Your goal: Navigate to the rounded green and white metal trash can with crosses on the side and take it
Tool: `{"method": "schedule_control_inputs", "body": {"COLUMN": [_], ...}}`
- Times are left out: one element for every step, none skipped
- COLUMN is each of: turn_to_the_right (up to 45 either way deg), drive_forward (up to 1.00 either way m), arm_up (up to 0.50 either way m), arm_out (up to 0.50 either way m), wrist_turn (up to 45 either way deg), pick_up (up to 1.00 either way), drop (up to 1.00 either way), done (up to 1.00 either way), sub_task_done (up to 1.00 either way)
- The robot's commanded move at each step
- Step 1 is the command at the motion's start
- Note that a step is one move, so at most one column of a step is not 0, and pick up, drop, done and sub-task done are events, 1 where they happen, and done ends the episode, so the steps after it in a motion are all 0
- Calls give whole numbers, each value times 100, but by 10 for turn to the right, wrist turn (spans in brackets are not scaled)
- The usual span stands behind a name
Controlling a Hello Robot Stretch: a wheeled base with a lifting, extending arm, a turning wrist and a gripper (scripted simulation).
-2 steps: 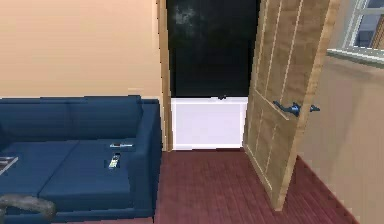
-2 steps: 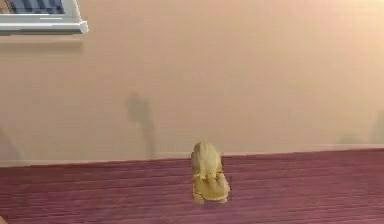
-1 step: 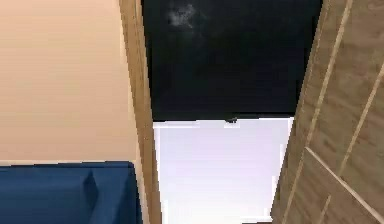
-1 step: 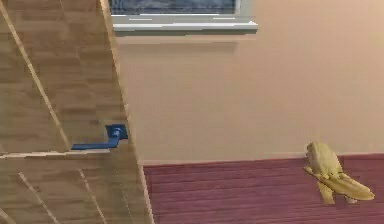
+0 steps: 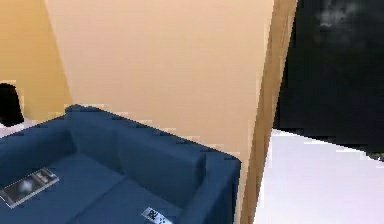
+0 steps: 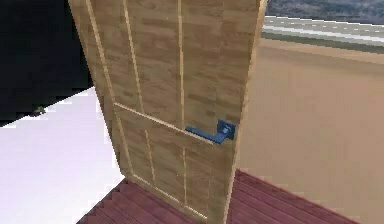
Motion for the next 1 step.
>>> {"method": "schedule_control_inputs", "body": {"turn_to_the_right": [0], "drive_forward": [5], "arm_up": [0], "arm_out": [0], "wrist_turn": [0], "pick_up": [0], "drop": [0], "done": [0], "sub_task_done": [0]}}
